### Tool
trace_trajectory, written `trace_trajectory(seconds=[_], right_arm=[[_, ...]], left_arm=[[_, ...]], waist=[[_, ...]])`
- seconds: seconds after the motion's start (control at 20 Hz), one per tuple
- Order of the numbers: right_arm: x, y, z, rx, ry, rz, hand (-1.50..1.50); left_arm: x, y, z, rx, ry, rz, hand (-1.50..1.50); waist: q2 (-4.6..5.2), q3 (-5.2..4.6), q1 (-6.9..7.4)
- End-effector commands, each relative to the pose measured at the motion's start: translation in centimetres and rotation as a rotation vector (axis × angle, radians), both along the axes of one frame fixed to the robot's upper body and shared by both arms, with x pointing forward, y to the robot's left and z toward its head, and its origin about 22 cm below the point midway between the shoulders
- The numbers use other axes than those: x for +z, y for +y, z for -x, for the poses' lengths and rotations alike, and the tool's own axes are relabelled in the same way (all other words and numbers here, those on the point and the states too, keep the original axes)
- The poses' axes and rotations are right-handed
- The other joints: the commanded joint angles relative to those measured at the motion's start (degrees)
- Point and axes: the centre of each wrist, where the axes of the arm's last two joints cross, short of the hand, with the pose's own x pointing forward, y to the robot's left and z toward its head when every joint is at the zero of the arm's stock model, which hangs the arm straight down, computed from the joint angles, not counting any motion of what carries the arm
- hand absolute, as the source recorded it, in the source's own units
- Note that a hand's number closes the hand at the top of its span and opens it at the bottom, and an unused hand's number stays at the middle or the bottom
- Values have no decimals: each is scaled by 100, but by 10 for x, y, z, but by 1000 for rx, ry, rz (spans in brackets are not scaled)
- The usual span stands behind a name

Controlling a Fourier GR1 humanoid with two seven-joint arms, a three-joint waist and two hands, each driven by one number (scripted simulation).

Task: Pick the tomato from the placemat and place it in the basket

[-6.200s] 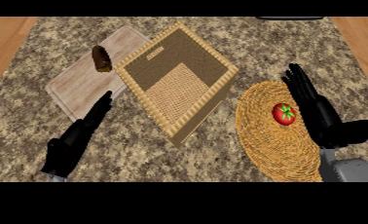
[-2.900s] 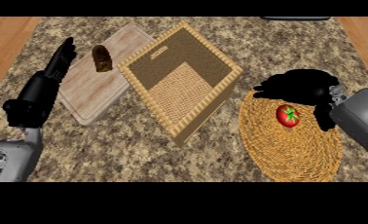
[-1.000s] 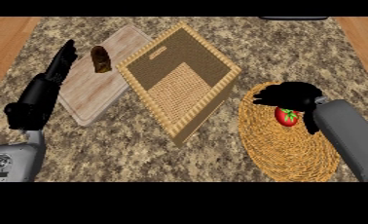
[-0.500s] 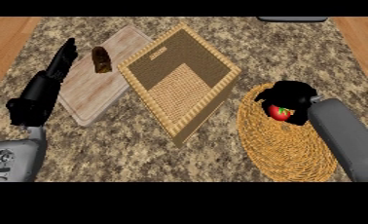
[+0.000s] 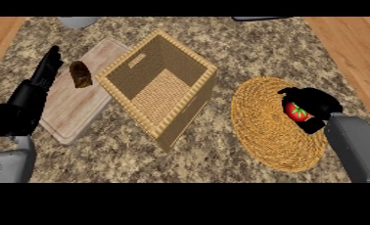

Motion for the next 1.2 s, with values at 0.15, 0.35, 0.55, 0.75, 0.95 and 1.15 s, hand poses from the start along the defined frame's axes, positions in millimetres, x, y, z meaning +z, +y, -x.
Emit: trace_trajectory(seconds=[0.15,0.35,0.55,0.75,0.95,1.15], right_arm=[[-29,-50,52,-682,-123,95,150],[-24,-26,52,-855,-331,47,150],[22,6,30,-938,-664,-168,150],[70,76,13,-891,-842,-473,150],[128,122,23,-838,-993,-636,150],[180,161,52,-783,-1013,-677,150]], left_arm=[[-5,23,15,92,20,-25,0],[-7,25,19,90,29,-27,0],[-11,27,23,83,35,-23,0],[-15,16,21,45,54,10,0],[-7,10,17,25,16,18,0],[-9,8,15,-8,12,-7,0]], waist=[[-53,-3,-442],[-61,-10,-366],[-91,-7,-284],[-89,-4,-144],[-26,3,25],[56,4,165]])
